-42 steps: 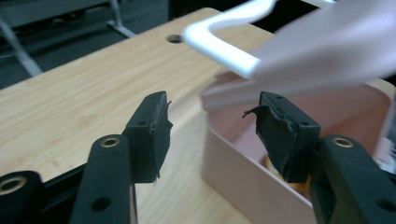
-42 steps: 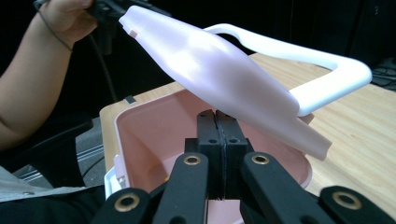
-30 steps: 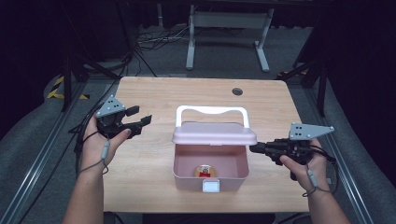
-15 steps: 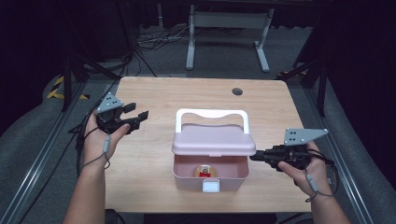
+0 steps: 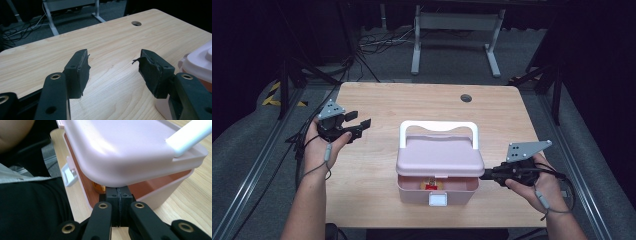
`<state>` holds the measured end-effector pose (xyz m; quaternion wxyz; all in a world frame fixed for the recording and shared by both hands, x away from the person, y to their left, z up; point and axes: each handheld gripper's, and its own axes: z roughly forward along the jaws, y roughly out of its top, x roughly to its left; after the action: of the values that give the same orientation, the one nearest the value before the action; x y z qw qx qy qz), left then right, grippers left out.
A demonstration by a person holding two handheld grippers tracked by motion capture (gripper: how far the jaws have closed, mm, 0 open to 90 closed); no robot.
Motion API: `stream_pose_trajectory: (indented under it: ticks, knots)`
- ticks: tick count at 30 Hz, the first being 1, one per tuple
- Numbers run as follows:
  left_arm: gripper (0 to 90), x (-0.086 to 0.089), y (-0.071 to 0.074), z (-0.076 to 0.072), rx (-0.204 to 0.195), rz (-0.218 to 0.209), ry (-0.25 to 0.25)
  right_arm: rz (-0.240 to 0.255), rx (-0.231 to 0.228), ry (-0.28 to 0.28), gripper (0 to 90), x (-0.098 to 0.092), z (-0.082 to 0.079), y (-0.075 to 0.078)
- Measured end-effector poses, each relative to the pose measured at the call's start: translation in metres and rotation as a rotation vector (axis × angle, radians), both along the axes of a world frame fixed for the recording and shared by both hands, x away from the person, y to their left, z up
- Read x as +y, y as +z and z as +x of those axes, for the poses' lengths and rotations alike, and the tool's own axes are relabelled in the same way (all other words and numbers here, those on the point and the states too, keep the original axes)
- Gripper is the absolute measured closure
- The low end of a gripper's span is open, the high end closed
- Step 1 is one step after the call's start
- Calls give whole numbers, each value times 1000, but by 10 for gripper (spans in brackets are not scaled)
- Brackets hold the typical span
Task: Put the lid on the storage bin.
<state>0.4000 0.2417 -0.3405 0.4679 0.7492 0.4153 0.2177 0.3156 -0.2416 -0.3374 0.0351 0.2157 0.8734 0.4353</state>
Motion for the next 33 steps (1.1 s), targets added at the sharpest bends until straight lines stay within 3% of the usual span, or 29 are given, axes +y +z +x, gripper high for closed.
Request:
stream_pose_trajectory:
  ticks: [33]
  knots:
    - [391, -6, -11, 7, 45, 48, -1, -195, 102, 71, 900, 7, -5, -7]
